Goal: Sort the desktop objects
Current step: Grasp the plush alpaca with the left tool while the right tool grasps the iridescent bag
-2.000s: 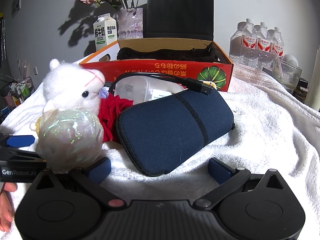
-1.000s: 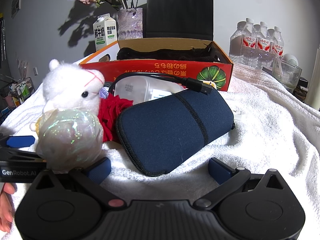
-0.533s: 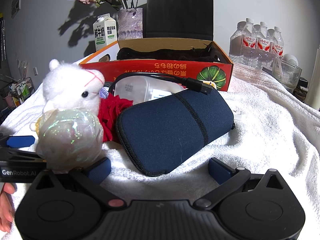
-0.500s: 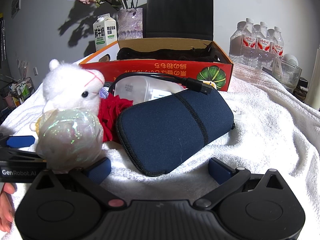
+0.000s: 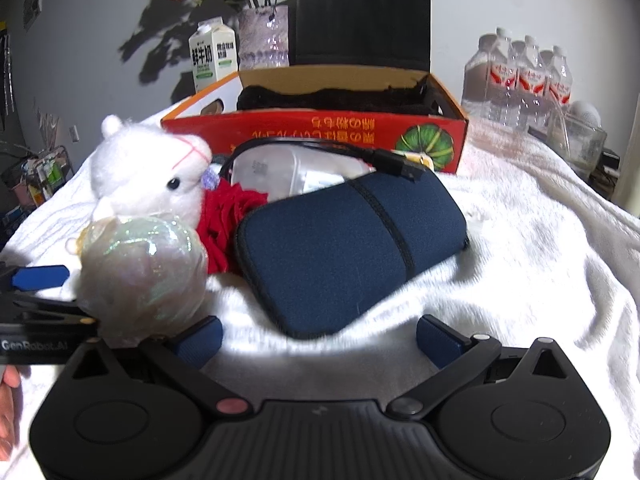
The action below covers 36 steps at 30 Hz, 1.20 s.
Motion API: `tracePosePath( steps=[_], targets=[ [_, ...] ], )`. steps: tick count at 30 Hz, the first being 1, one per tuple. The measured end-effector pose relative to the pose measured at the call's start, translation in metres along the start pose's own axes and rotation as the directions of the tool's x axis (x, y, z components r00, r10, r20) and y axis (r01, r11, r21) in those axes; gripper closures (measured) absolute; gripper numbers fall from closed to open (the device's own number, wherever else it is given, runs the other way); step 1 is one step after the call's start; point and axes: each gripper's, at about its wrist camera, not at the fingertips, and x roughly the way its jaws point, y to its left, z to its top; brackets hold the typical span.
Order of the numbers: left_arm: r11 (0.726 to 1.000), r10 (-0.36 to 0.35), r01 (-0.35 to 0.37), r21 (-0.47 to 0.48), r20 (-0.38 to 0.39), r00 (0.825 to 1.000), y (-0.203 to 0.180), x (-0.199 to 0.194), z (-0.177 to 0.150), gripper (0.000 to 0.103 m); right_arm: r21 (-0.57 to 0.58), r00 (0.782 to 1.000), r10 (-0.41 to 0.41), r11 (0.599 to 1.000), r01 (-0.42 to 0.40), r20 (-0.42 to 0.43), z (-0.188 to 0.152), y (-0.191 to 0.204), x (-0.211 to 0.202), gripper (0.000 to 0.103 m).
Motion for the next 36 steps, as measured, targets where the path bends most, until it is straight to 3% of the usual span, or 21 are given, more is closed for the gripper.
tracePosePath(
  steps=[3, 7, 10, 12, 14, 15, 17, 18, 19, 23, 25, 26, 28, 30, 33, 36],
  targets=[
    [0.997, -0.08, 0.081, -0.005, 0.004, 0.997, 0.012, -0.015, -0.003, 0.0, 0.014, 1.0, 0.009, 1.0, -0.009, -0.002, -0.009, -0.001, -0.022, 0.0],
    [0.993, -0.112, 0.112, -0.021, 0.013, 0.994, 0.03, -0.031, -0.004, 0.0, 0.01, 0.993, 0.095, 0.995, -0.096, 0.074, -0.019, -0.002, -0.062, 0.0],
    [0.985, -0.173, 0.172, 0.026, 0.021, 0.985, 0.035, -0.039, -0.006, 0.0, -0.04, 0.972, 0.191, 0.982, -0.187, 0.134, -0.021, 0.008, -0.084, 0.002],
    [0.988, -0.144, 0.141, 0.059, 0.041, 0.989, 0.037, -0.045, -0.008, 0.0, -0.116, 0.955, 0.247, 0.966, -0.23, 0.166, -0.018, 0.022, -0.093, 0.002],
    [0.989, -0.133, 0.129, 0.071, 0.067, 0.989, 0.045, -0.048, -0.004, 0.0, -0.167, 0.936, 0.31, 0.944, -0.283, 0.169, -0.014, 0.036, -0.089, 0.008],
    [0.988, -0.147, 0.141, 0.068, 0.082, 0.986, 0.05, -0.05, -0.001, 0.0, -0.173, 0.933, 0.325, 0.939, -0.299, 0.154, -0.012, 0.043, -0.081, 0.016],
    [0.98, -0.193, 0.185, 0.08, 0.111, 0.975, 0.053, -0.047, 0.008, 0.0, -0.169, 0.951, 0.289, 0.948, -0.269, 0.108, -0.01, 0.052, -0.057, 0.033],
    [0.972, -0.225, 0.213, 0.1, 0.122, 0.967, 0.051, -0.043, 0.014, 0.0, -0.168, 0.96, 0.265, 0.954, -0.248, 0.091, -0.009, 0.055, -0.046, 0.051],
    [0.965, -0.246, 0.232, 0.122, 0.123, 0.961, 0.046, -0.037, 0.02, 0.0, -0.16, 0.965, 0.248, 0.959, -0.232, 0.085, -0.007, 0.056, -0.039, 0.057],
    [0.937, -0.285, 0.26, 0.232, 0.083, 0.955, 0.01, -0.002, 0.038, 0.002, -0.1, 0.958, 0.253, 0.965, -0.241, 0.135, -0.003, 0.042, -0.051, 0.06],
    [0.922, -0.297, 0.274, 0.274, 0.044, 0.954, -0.004, 0.016, 0.043, 0.012, -0.086, 0.966, 0.201, 0.978, -0.189, 0.162, -0.003, 0.03, -0.062, 0.061],
    [0.92, -0.288, 0.273, 0.281, 0.013, 0.958, -0.008, 0.026, 0.044, 0.024, -0.078, 0.97, 0.175, 0.983, -0.164, 0.17, -0.003, 0.022, -0.068, 0.061],
    [0.921, -0.278, 0.273, 0.278, -0.025, 0.96, -0.013, 0.037, 0.046, 0.026, -0.06, 0.975, 0.136, 0.99, -0.128, 0.174, -0.005, 0.008, -0.077, 0.061],
    [0.919, -0.27, 0.266, 0.29, -0.027, 0.962, -0.015, 0.034, 0.044, 0.034, -0.04, 0.979, 0.114, 0.993, -0.109, 0.17, -0.009, -0.003, -0.083, 0.061],
    [0.941, -0.268, 0.269, 0.208, -0.03, 0.963, -0.006, 0.011, 0.041, 0.046, -0.017, 0.981, 0.096, 0.995, -0.095, 0.169, -0.014, -0.011, -0.088, 0.061],
    [0.952, -0.286, 0.283, 0.113, 0.012, 0.958, 0.008, -0.029, 0.03, 0.048, -0.022, 0.976, 0.114, 0.994, -0.111, 0.187, -0.017, -0.009, -0.1, 0.062]
  ],
)
